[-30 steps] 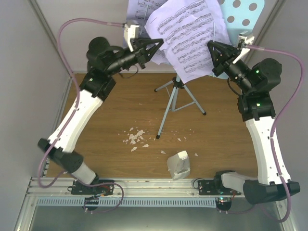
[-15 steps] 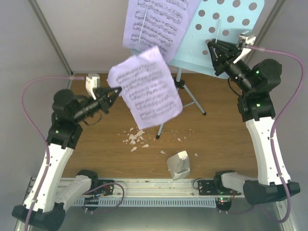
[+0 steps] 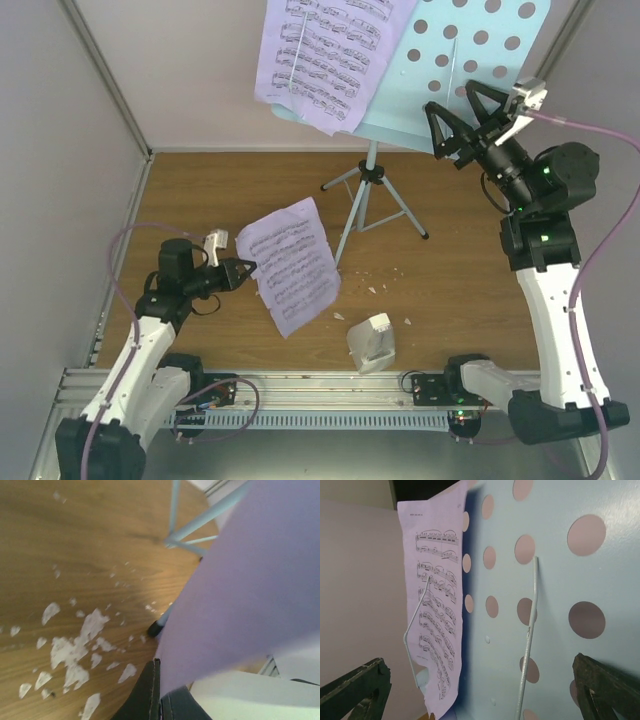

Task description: Pack up the instrument practice props

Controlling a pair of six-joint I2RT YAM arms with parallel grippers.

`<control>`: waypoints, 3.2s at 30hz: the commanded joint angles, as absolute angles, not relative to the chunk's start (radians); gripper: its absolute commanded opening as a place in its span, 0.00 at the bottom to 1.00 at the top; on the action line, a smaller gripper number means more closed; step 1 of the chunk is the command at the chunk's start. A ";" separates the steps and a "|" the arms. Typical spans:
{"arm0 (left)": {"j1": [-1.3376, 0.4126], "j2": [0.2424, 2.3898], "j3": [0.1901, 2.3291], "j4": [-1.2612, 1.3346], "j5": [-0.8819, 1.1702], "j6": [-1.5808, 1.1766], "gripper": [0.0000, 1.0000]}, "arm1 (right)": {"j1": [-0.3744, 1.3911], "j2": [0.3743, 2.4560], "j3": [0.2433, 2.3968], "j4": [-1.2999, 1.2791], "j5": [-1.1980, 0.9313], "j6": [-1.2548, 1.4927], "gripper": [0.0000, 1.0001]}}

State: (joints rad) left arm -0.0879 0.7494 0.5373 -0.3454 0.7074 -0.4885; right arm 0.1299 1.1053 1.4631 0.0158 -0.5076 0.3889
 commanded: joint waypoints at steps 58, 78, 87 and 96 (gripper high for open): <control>-0.091 0.953 0.850 -0.090 0.527 -0.418 0.96 | 0.252 1.004 1.390 -0.115 -0.744 0.215 0.87; -0.361 1.290 1.632 -0.202 0.409 -0.265 0.74 | 0.545 1.325 1.757 -0.243 -0.045 0.207 0.91; -0.350 1.474 1.845 -0.240 0.454 -0.282 0.65 | 0.543 1.395 1.814 -0.208 -0.016 0.259 0.87; -0.345 1.563 1.923 -0.157 0.605 -0.327 0.50 | 0.537 1.396 1.807 -0.154 0.022 0.278 0.80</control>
